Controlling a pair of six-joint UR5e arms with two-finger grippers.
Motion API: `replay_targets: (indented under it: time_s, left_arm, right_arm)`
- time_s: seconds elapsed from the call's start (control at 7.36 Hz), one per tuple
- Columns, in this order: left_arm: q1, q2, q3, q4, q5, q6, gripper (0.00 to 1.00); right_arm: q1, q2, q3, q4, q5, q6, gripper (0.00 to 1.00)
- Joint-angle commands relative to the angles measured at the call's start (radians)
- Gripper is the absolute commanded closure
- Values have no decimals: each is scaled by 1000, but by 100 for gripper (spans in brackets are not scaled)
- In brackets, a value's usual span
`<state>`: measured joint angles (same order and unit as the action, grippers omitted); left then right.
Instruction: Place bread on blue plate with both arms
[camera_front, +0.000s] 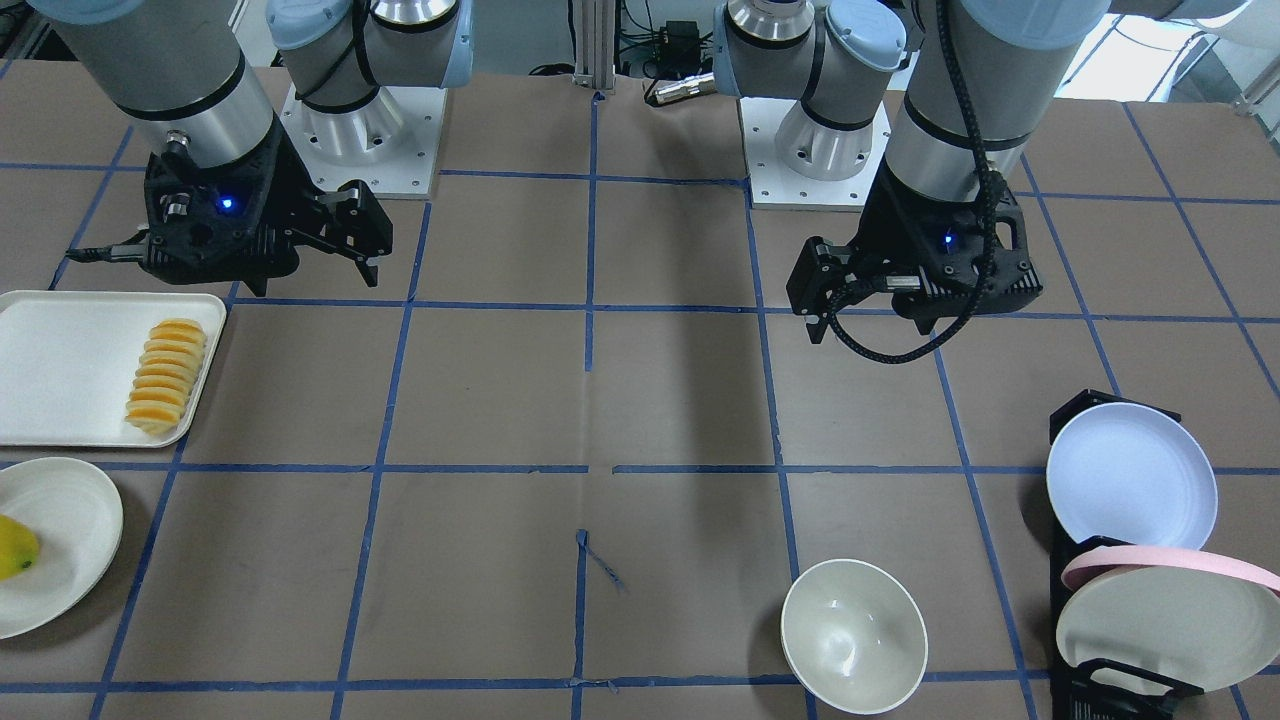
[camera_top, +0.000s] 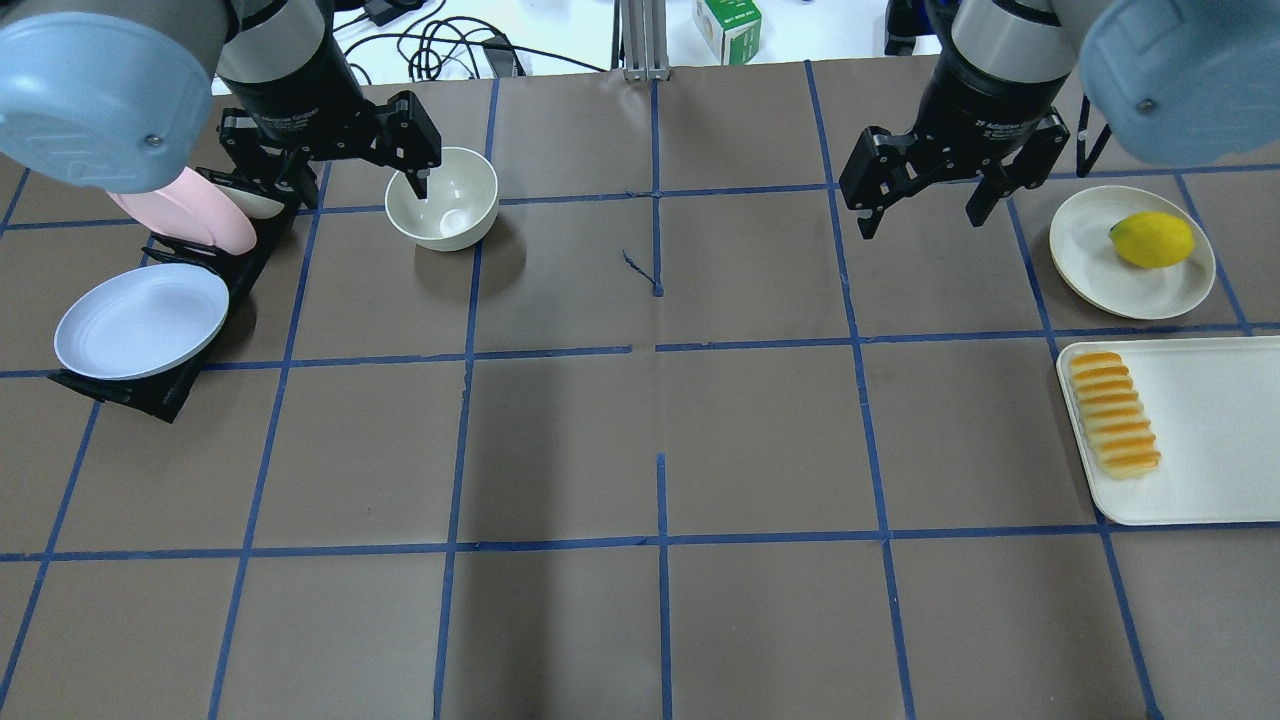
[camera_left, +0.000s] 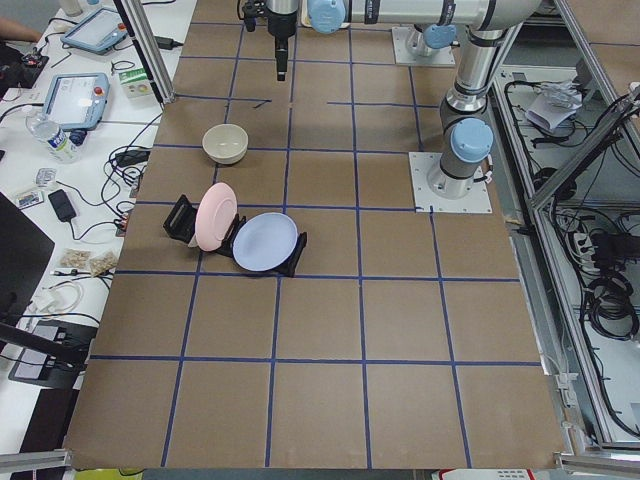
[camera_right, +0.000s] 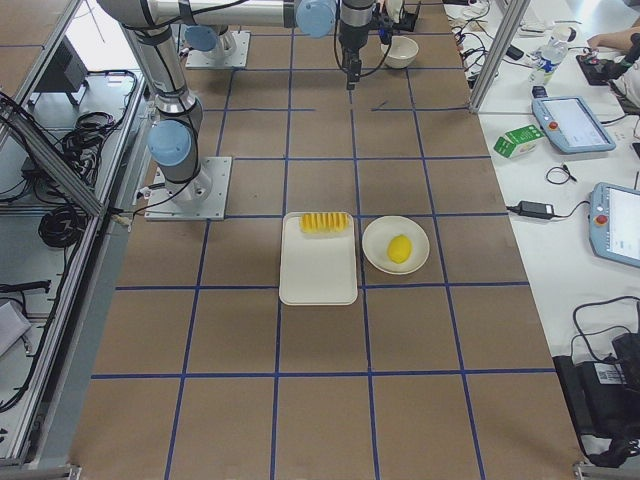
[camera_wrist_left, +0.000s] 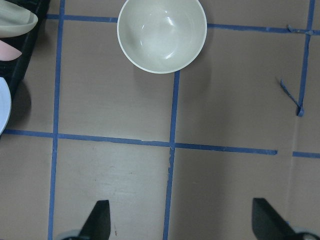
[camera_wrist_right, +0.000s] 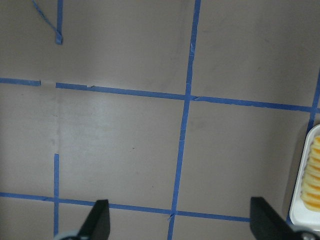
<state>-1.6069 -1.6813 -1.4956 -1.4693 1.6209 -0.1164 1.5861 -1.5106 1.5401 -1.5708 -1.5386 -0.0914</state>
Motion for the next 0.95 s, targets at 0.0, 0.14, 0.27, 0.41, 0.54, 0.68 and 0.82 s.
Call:
replay_targets:
  time_s: [0.0, 0.14, 0.27, 0.41, 0.54, 0.68, 0.82]
  left_arm:
    - [-1, 3, 0, -25, -3, 3, 0]
    - [-1, 8, -3, -25, -1, 3, 0]
    - [-1, 17, -5, -23, -1, 3, 0]
    - [-1, 20, -6, -26, 3, 3, 0]
    - [-1, 18, -6, -25, 1, 3, 0]
    - [1, 18, -6, -25, 0, 3, 0]
    - [1, 20, -6, -25, 14, 3, 0]
  right_arm:
    - [0, 0, 2, 0, 0, 1, 0]
    - [0, 1, 2, 0, 0, -1, 0]
    - [0, 1, 2, 0, 0, -1, 0]
    - [0, 1, 2, 1, 0, -1, 0]
    - [0, 0, 2, 3, 0, 1, 0]
    - [0, 0, 5, 5, 0, -1, 0]
    - [-5, 1, 21, 8, 1, -2, 0]
